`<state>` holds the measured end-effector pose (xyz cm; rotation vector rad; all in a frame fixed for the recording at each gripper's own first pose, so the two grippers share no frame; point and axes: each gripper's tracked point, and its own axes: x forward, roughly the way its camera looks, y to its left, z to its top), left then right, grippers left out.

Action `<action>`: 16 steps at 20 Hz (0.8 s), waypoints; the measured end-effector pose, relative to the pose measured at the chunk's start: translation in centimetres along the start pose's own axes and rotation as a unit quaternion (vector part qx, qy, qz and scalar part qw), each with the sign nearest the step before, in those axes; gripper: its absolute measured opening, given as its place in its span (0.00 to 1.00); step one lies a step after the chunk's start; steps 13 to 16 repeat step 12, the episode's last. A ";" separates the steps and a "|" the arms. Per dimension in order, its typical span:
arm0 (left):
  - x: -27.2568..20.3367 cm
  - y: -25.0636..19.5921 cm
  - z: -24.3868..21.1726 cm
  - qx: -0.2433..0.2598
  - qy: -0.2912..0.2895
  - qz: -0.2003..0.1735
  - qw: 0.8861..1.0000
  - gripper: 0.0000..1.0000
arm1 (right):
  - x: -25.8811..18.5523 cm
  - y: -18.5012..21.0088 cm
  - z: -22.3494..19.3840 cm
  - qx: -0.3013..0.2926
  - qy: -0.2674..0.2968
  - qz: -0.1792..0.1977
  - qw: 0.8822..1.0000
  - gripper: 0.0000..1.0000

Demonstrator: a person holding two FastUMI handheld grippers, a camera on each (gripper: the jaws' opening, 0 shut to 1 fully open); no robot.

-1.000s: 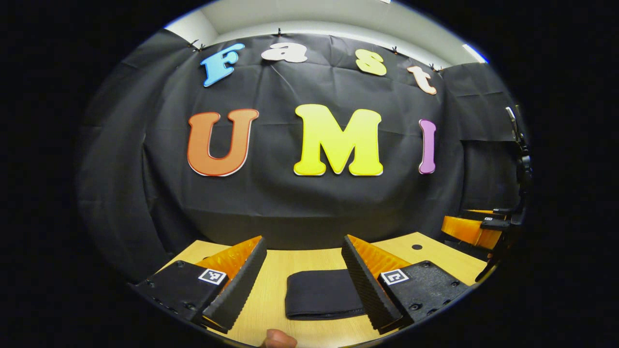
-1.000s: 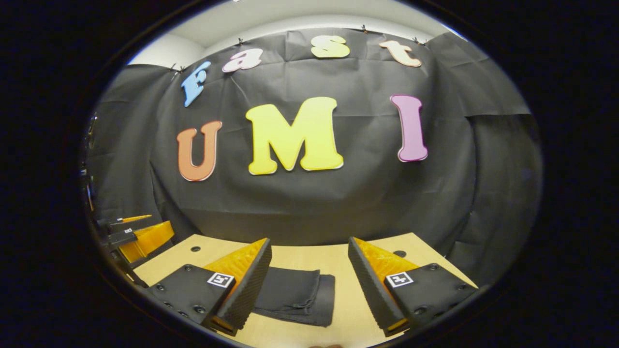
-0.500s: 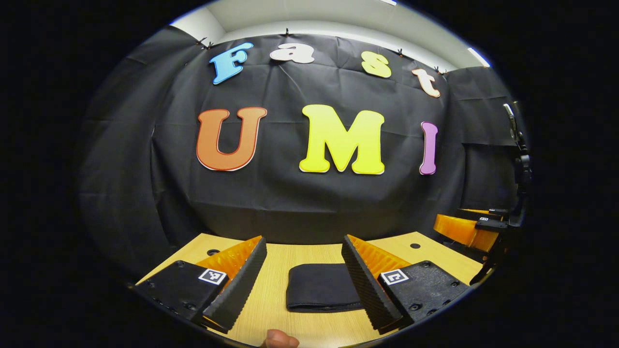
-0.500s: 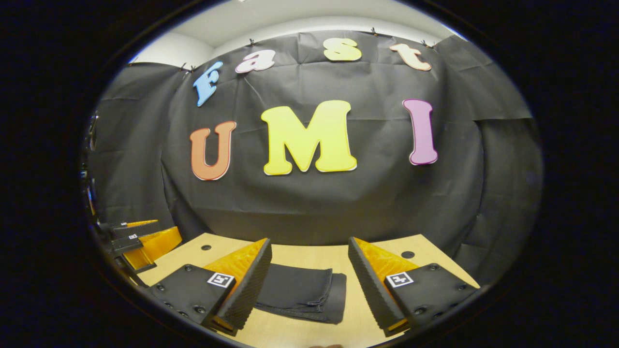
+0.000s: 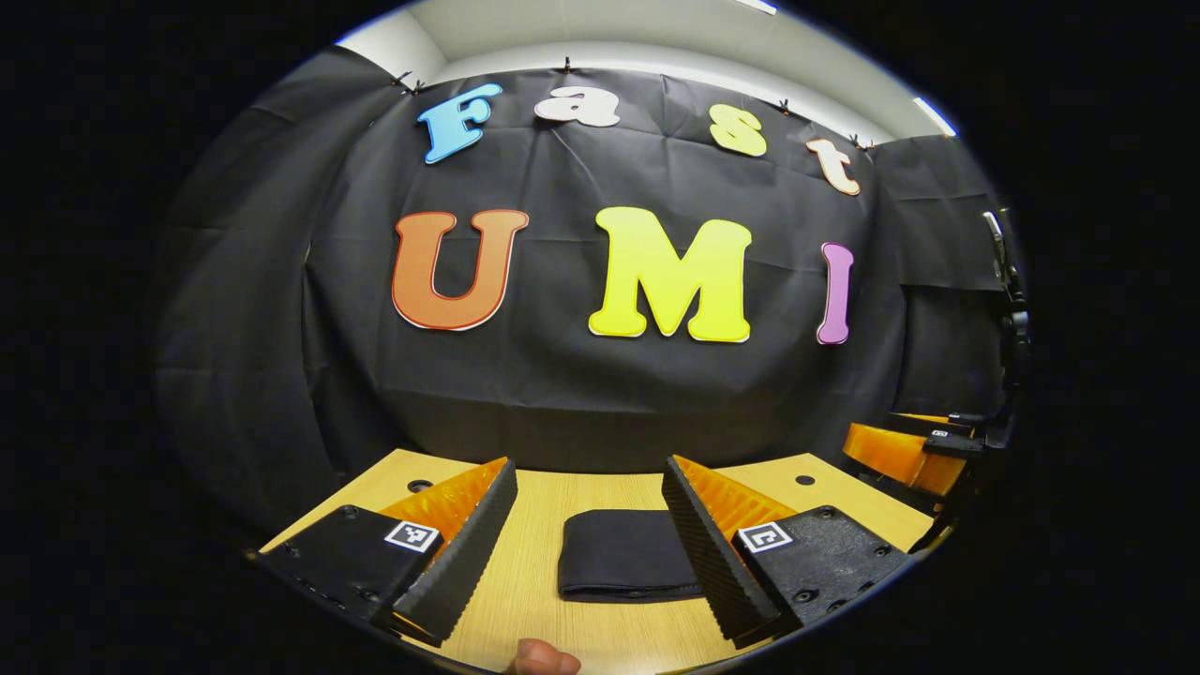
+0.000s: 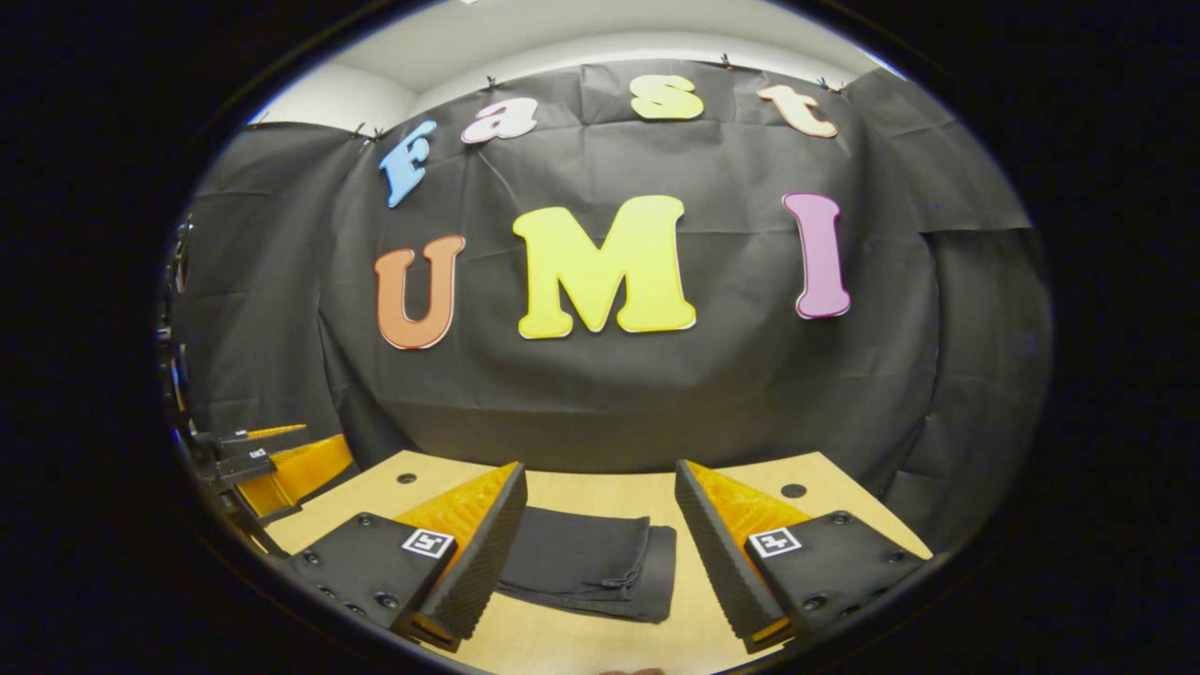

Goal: Grasp the waist and the cuffs of the jeans and fold them to make the two legs overlap; first hold the waist and fold one-third of the jeans toward the cuffs, then hold the cuffs and fold the remaining one-third in the same direction to finish folding.

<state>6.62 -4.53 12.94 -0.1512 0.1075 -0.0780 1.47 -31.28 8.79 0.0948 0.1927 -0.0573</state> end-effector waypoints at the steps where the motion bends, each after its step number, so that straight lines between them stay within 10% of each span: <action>1: -0.2 0.1 0.0 0.002 0.000 0.002 1.000 1.00 | 0.1 0.1 -0.2 -0.001 0.001 0.003 1.000 0.97; 16: -0.2 2.2 -0.2 -0.010 0.007 0.026 1.000 1.00 | 1.4 2.0 -0.6 -0.001 0.008 0.026 1.000 0.97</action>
